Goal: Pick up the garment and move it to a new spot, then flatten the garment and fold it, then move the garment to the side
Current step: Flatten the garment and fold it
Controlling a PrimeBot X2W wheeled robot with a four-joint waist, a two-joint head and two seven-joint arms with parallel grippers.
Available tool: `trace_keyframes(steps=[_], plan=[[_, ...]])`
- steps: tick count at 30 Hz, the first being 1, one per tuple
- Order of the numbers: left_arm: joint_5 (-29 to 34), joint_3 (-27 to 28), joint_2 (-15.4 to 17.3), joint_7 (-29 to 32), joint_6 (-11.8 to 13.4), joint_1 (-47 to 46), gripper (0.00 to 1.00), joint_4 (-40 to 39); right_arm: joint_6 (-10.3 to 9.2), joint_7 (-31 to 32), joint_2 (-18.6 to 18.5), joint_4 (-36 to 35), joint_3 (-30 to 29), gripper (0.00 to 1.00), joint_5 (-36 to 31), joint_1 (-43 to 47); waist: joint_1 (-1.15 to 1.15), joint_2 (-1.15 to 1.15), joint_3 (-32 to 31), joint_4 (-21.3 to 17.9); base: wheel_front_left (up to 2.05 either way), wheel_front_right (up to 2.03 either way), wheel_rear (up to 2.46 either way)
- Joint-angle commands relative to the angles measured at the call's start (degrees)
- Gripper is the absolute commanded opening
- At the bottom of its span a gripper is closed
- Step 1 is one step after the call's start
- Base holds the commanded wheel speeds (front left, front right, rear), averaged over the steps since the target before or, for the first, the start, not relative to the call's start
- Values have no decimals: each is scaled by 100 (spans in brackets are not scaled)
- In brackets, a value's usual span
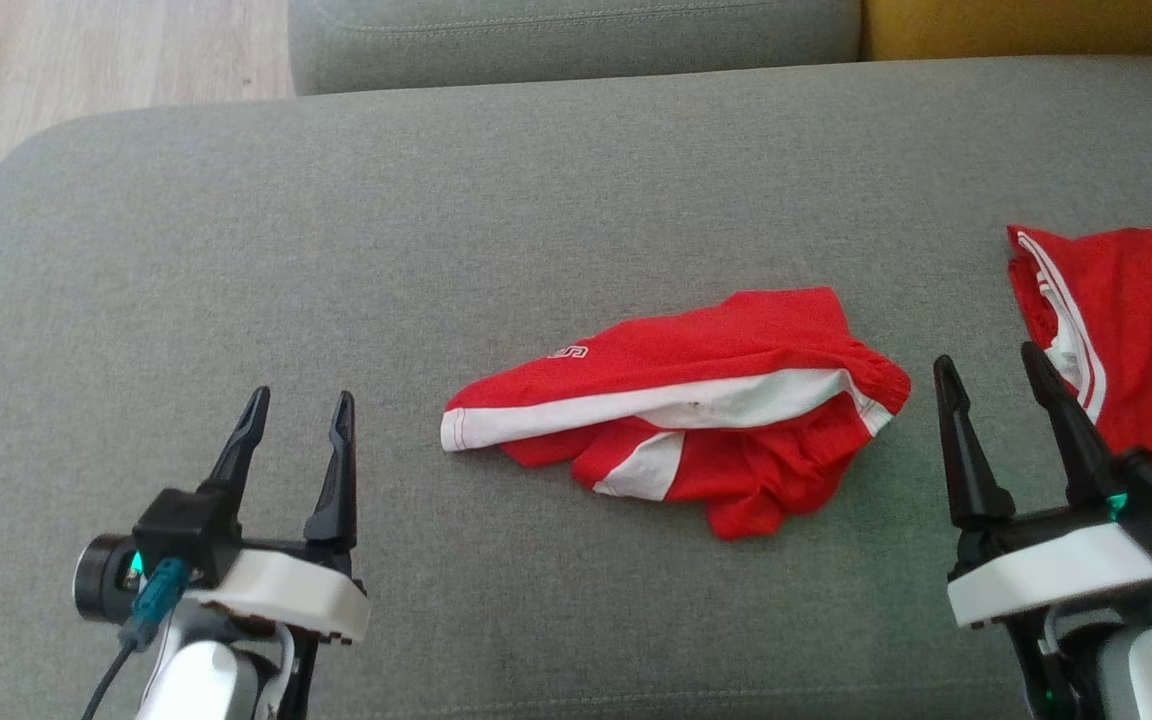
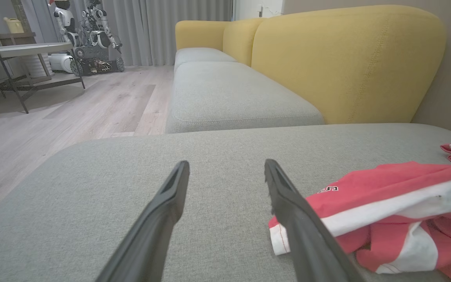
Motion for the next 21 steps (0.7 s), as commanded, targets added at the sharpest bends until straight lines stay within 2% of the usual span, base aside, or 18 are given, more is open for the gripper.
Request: trace_keyframes(steps=[1, 11, 16, 21], plan=[[16, 205, 120, 14, 49, -162, 100, -237, -5, -54, -4, -215, 99, 100, -12, -55, 0, 0, 7, 7, 0, 0, 0], [18, 81, 137, 100, -4, -360, 100, -148, -5, -26, 44, -190, 82, 100, -5, -98, 0, 0, 96, 13, 0, 0, 0], [-137, -189, -27, 336, -343, -857, 100, 171, -5, -13, 69, -201, 138, 100, 36, -205, 0, 0, 291, -62, 0, 0, 0], [-386, -333, -187, 757, -612, -1286, 100, 1030, -5, -21, 83, -141, 181, 100, 76, -289, 0, 0, 484, -226, 0, 0, 0]])
